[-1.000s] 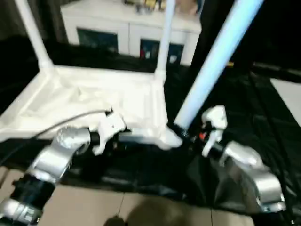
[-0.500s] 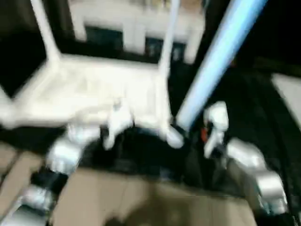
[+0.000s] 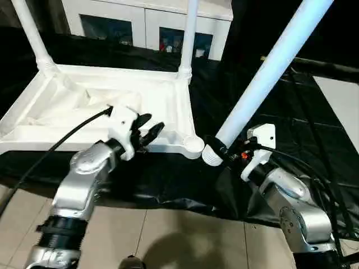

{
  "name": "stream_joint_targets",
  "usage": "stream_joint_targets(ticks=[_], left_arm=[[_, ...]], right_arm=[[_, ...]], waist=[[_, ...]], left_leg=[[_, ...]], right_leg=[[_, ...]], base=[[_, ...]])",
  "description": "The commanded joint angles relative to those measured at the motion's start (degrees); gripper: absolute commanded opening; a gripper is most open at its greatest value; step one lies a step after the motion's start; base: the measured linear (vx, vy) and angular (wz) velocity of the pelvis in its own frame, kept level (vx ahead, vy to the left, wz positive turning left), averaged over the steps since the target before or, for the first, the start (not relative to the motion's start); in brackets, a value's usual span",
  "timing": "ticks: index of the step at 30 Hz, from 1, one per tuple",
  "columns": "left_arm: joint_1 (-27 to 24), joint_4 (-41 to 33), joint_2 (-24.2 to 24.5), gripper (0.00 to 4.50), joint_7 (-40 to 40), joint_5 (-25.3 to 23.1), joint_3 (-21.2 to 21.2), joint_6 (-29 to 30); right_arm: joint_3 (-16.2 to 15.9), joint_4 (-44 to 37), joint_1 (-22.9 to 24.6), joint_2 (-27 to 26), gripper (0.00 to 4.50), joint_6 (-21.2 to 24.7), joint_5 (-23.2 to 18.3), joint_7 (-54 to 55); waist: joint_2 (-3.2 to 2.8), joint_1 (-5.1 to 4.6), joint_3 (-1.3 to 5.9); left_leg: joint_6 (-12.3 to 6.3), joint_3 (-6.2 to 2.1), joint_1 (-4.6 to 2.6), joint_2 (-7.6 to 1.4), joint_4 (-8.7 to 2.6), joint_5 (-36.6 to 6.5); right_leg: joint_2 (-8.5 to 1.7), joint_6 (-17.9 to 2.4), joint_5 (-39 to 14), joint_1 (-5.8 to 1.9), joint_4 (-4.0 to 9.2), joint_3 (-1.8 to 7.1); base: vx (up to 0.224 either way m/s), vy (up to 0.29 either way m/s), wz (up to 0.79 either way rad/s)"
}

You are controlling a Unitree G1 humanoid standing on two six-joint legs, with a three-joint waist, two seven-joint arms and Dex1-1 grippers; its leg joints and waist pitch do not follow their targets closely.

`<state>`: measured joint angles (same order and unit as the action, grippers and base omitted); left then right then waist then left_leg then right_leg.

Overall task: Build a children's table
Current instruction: Insert table leg to table base

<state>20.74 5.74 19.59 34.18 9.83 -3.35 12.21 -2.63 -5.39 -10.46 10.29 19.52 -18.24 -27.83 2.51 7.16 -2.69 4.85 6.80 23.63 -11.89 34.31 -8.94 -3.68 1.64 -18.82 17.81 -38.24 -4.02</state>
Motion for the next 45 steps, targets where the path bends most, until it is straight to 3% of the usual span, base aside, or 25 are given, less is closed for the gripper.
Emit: stream_joint_targets(ticks=[1, 4, 14, 19, 23, 24, 25, 26, 27, 28, 29, 30, 31, 32, 33, 34, 35, 36, 37, 38, 39, 41, 42, 43, 45], left_arm=[[0.8, -0.5, 1.1, 2.33, 2.2, -2.9, -2.9, -0.4], [0.1, -2.2, 1.0, 2.33, 3.4, -1.6, -3.2, 1.4], [-0.7, -5.7, -7.8, 2.33, -14.5, 0.8, 5.9, 3.1], [-2.2, -7.2, -7.4, 2.33, -14.8, -1.4, 4.2, 3.7], [-2.1, -7.5, -7.3, 2.33, -15.0, -1.4, 3.9, 4.2], [-2.1, -7.6, -7.3, 2.33, -15.1, -1.5, 3.9, 4.3], [-2.1, -7.5, -7.2, 2.33, -15.1, -1.8, 3.8, 4.3], [-2.1, -7.5, -7.1, 2.33, -15.2, -1.9, 3.8, 4.3], [-2.1, -7.5, -7.0, 2.33, -15.2, -2.0, 3.8, 4.3], [-2.1, -7.5, -7.0, 2.33, -15.1, -2.0, 3.7, 4.2], [-2.1, -7.5, -6.9, 2.33, -15.0, -2.1, 3.7, 4.2], [-2.1, -7.5, -6.8, 2.33, -15.0, -2.1, 3.6, 4.2], [-2.1, -7.4, -6.8, 2.33, -14.7, -2.2, 3.5, 4.1], [-2.1, -7.4, -6.8, 2.33, -14.7, -2.2, 3.5, 4.1], [-2.1, -7.4, -6.8, 2.33, -14.6, -2.3, 3.4, 4.1], [-2.1, -7.4, -6.8, 2.33, -14.6, -2.3, 3.3, 4.0], [-2.1, -7.4, -6.8, 2.33, -14.5, -2.4, 3.2, 4.0], [-2.1, -7.5, -6.8, 2.33, -14.5, -2.4, 3.1, 4.0], [-2.2, -7.7, -6.5, 2.33, -14.4, -2.5, 2.8, 4.3], [-2.3, -7.9, -6.4, 2.33, -14.2, -2.3, 2.7, 4.6], [-2.3, -7.9, -6.4, 2.33, -14.2, -2.3, 2.7, 4.6], [-3.1, -8.4, -5.1, 2.33, -10.4, -0.9, 1.5, 4.7], [-3.4, -8.6, -4.3, 2.33, -8.2, -0.6, 0.8, 4.6], [-3.9, -9.1, -3.0, 2.33, -5.2, -0.3, -0.5, 4.3], [-4.4, -9.5, -1.5, 2.33, -2.1, -0.4, -2.0, 3.4]], right_arm=[[0.6, 0.9, -1.3, 0.7, 1.88, -0.8, 0.5, -0.1], [1.0, 0.8, -1.7, 1.0, 1.88, -0.6, 0.6, 0.0], [2.7, 0.6, -0.4, -1.9, 1.88, -0.3, 1.0, 5.6], [1.0, 1.6, -1.0, -1.8, 1.88, -1.2, 2.5, 5.6], [0.7, 1.8, -1.2, -1.5, 1.88, -0.9, 2.6, 5.6], [0.8, 1.9, -1.4, -1.4, 1.88, -0.8, 3.0, 5.7], [1.0, 2.1, -1.6, -1.4, 1.88, -0.9, 3.1, 5.9], [1.1, 2.2, -1.7, -1.4, 1.88, -0.9, 3.2, 6.0], [1.1, 2.3, -1.8, -1.4, 1.88, -1.0, 3.2, 6.0], [1.7, 2.2, -1.7, -1.6, 1.88, -0.8, 2.5, 6.1], [1.8, 2.2, -1.7, -1.7, 1.88, -0.7, 2.4, 6.1], [2.1, 2.0, -1.6, -1.8, 1.88, -0.7, 2.1, 6.1], [1.9, 1.9, -1.4, -1.8, 1.88, -0.9, 2.1, 5.8], [1.9, 1.9, -1.4, -1.8, 1.88, -0.9, 2.1, 5.8], [1.6, 1.7, -1.2, -1.6, 1.88, -1.1, 2.4, 5.4], [1.5, 1.7, -1.2, -1.6, 1.88, -1.2, 2.5, 5.3], [1.2, 1.6, -1.0, -1.5, 1.88, -1.4, 2.7, 5.0], [1.2, 1.6, -1.0, -1.5, 1.88, -1.3, 2.7, 5.0], [1.1, 1.6, -1.0, -1.5, 1.88, -1.3, 2.6, 5.0], [1.1, 1.7, -1.0, -1.5, 1.88, -1.3, 2.6, 5.0], [1.1, 1.7, -1.0, -1.5, 1.88, -1.3, 2.6, 5.0], [1.2, 1.7, -1.1, -1.4, 1.88, -1.4, 2.6, 4.9], [1.2, 1.8, -1.2, -1.3, 1.88, -1.5, 2.7, 4.9], [1.3, 1.8, -1.2, -1.1, 1.88, -1.6, 2.8, 4.7], [1.3, 1.9, -1.3, -0.8, 1.88, -1.7, 2.8, 4.5]], waist=[[-1.13, -0.42, 3.58], [-1.92, -0.58, 3.38], [-1.10, -0.86, 3.09], [-1.40, -0.96, 2.32], [-1.14, -0.75, 2.46], [-0.02, 0.37, 2.57], [-1.42, 0.10, 3.13], [-1.91, -0.17, 3.72], [-2.38, -0.37, 3.75], [-2.43, -1.55, 4.31], [-3.79, -3.46, 5.31], [-2.61, -4.99, 6.12], [-2.83, -4.54, 5.60], [-2.49, -4.59, 5.31], [-1.39, -4.28, 4.05], [2.42, -3.23, 2.49], [2.42, -3.23, 2.49], [3.31, -1.48, 1.94], [2.87, 0.08, 2.76], [2.84, -0.21, 2.69], [2.11, -0.22, 2.37], [-1.09, -1.45, 2.65], [-1.19, -2.22, 2.53], [-2.06, -2.94, 4.54], [-1.40, -3.12, 5.19]], left_leg=[[-0.50, 0.20, -2.29, -1.33, -4.33, -4.2], [1.87, 0.43, -2.55, -1.49, -4.90, -8.5], [2.55, 1.40, -2.55, -1.46, -5.35, -12.8], [1.35, 2.00, -4.63, -1.27, -6.22, -28.1], [-0.92, 2.27, -5.87, -1.07, -7.00, -26.9], [-6.17, 1.34, -0.19, 1.18, -6.27, -20.0], [-11.28, 1.25, -0.84, 1.65, -5.33, -13.8], [-15.30, 0.93, -0.61, 2.33, -4.15, -6.9], [-17.03, 0.41, -1.62, 2.40, -4.24, -4.9], [-23.19, -1.81, -3.92, 2.76, -3.51, 2.3], [-25.13, -3.42, -10.62, -0.98, -3.53, 5.0], [-36.42, -10.79, -15.67, -8.18, -2.73, 20.1], [-37.07, -10.09, -14.45, -7.89, -2.22, 23.4], [-36.60, -9.14, -13.10, -7.82, -2.63, 23.8], [-32.33, -4.95, -9.23, -5.57, -4.63, 14.1], [-19.06, 1.40, -4.97, 1.88, -3.92, -10.3], [-19.06, 1.40, -4.97, 1.88, -3.92, -10.3], [-14.77, 2.99, -4.50, 4.39, -0.54, -15.6], [-8.52, 0.26, -0.47, 3.55, 5.49, -10.0], [-6.31, -0.52, 0.88, 3.41, 5.73, -8.1], [-5.74, -0.79, 0.51, 2.93, 4.90, -7.2], [-4.97, 0.22, -2.70, 0.28, -2.81, -0.8], [-5.68, -0.81, -1.90, -0.47, -4.05, -0.7], [-7.08, -2.26, -5.46, -1.86, -2.67, 7.2], [-10.72, -2.71, -5.73, -1.63, -0.43, 26.0]], right_leg=[[-3.39, -7.6, 17.8, -1.33, 4.32, 1.78], [-3.69, -8.1, 14.0, -0.67, 4.73, 2.15], [-3.92, -8.7, 4.6, -0.14, 5.96, 3.27], [-2.93, -6.3, -19.1, -1.49, 9.55, 2.88], [-2.44, -7.3, -17.1, -3.17, 10.72, 2.72], [-3.74, -5.3, -12.9, -7.48, 11.96, 0.96], [-4.97, -2.9, -11.8, -7.98, 13.19, -0.94], [-4.04, -2.3, -6.5, -9.47, 13.40, -2.90], [-3.12, -2.3, -3.7, -9.21, 12.96, -3.85], [0.02, -2.0, 3.7, -8.90, 10.43, -5.39], [1.25, -2.5, 2.9, -3.63, 6.31, -4.42], [-1.17, -0.1, -7.3, 5.48, -1.66, -1.55], [-1.70, 1.2, -6.3, 6.80, -2.66, -0.53], [-2.28, 2.6, -4.0, 7.31, -3.56, 0.42], [-2.00, 2.6, 2.8, 6.18, -3.30, 1.24], [-3.59, 0.2, 5.5, 1.96, 6.42, 5.58], [-3.59, 0.2, 5.5, 1.96, 6.42, 5.58], [-5.73, 1.7, -12.6, 1.19, 10.32, 8.21], [-10.57, -2.3, -33.3, -4.49, 10.75, 11.11], [-9.43, -5.6, -29.1, -4.83, 9.88, 10.51], [-9.35, -8.2, -26.7, -4.43, 10.05, 9.71], [-4.60, -13.3, -11.4, -2.07, 8.96, 3.63], [-2.72, -12.0, -5.2, -1.50, 6.73, 2.76], [-1.91, -10.8, 9.4, 0.90, 3.49, 2.25], [-2.74, -11.0, 25.9, 2.24, 2.24, 2.97]], base=[[0.000, 0.000, 0.00], [0.000, 0.000, 0.00], [-0.005, 0.003, 0.00], [0.000, 0.000, 0.00], [0.052, 0.008, 0.01], [0.105, 0.036, 0.27], [0.105, 0.036, 0.27], [0.148, 0.036, 0.59], [0.093, 0.008, 0.33], [0.171, 0.025, 0.62], [0.170, 0.000, 0.45], [0.196, -0.030, 0.45], [0.118, -0.047, 0.16], [-0.051, -0.082, -0.08], [-0.100, -0.093, -0.07], [-0.100, -0.093, -0.07], [-0.012, -0.123, 0.15], [0.058, -0.128, 0.02], [0.058, -0.128, 0.02], [0.082, -0.066, -0.16], [0.076, -0.018, -0.03], [0.079, 0.016, -0.02], [0.125, 0.079, -0.03], [0.125, 0.079, -0.03], [0.084, 0.071, 0.01]])
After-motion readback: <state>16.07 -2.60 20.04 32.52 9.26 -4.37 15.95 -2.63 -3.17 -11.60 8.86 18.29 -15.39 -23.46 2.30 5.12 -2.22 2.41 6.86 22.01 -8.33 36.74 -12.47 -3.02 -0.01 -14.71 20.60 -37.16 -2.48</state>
